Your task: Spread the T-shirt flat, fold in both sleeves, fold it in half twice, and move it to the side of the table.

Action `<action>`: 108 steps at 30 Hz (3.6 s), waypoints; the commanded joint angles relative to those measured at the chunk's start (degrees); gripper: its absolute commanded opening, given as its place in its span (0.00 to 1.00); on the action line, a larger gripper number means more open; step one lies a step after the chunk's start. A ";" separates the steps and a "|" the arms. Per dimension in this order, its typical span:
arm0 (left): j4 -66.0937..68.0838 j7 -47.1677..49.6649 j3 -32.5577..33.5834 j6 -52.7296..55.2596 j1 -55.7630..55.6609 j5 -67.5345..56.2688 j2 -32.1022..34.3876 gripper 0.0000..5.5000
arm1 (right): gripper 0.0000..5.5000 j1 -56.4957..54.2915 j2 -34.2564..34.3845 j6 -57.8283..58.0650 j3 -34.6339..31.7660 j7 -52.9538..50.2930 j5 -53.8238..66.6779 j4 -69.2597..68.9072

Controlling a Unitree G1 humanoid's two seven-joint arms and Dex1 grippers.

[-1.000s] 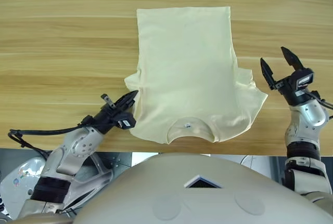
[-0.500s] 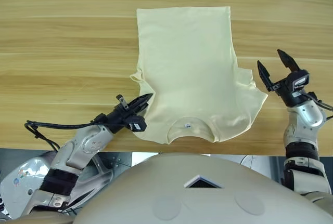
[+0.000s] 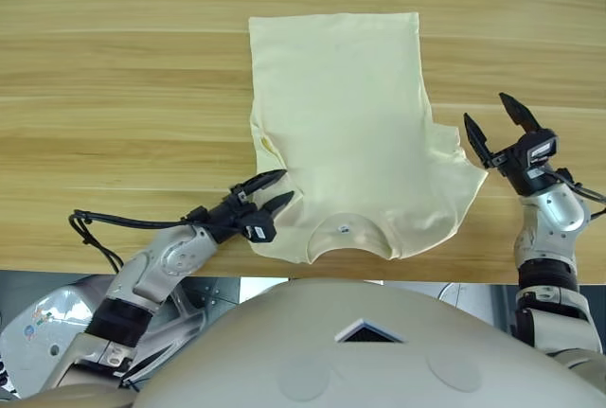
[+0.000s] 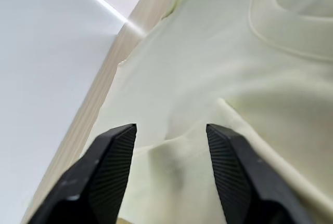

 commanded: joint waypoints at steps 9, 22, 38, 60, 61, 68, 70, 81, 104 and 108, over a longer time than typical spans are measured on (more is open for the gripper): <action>-6.99 17.39 17.67 -5.64 -2.98 -7.08 -9.58 0.81 | 0.54 -0.40 0.57 -0.96 0.27 -0.53 -0.04 1.32; 5.94 12.80 10.16 13.87 -11.20 6.06 -12.32 0.98 | 0.54 -0.74 1.00 -2.26 0.45 -1.73 -0.27 2.98; 16.24 14.79 2.87 13.75 -21.01 8.95 -12.06 0.98 | 0.54 -0.93 0.91 -3.05 0.75 -2.91 -1.19 3.36; 4.02 29.83 10.24 4.97 -19.03 4.05 -13.99 0.98 | 0.54 40.30 -15.23 -6.94 -15.89 -14.64 -48.55 -25.99; 3.00 30.28 11.18 4.95 -18.63 3.69 -14.18 0.98 | 0.54 40.43 -14.50 -6.00 -14.26 -15.82 -50.57 -27.43; 0.38 29.94 14.49 5.44 -17.15 3.47 -13.97 0.98 | 0.54 30.10 -14.12 0.46 -3.44 -27.60 -63.46 -32.31; -0.17 29.92 15.28 5.64 -16.58 3.59 -13.83 0.98 | 0.54 29.55 -14.88 1.67 -1.41 -30.33 -66.12 -32.84; -0.32 29.54 15.40 5.89 -15.55 4.20 -14.72 0.98 | 0.54 23.26 -19.85 7.62 9.66 -42.77 -69.91 -22.80; -0.08 29.07 14.79 6.03 -15.67 4.70 -15.86 0.98 | 0.09 20.07 -25.46 11.10 22.23 -49.87 -66.90 -17.72; -0.35 29.00 14.94 6.07 -15.52 4.88 -15.88 0.98 | 0.04 20.38 -26.08 11.42 23.08 -50.63 -66.52 -17.11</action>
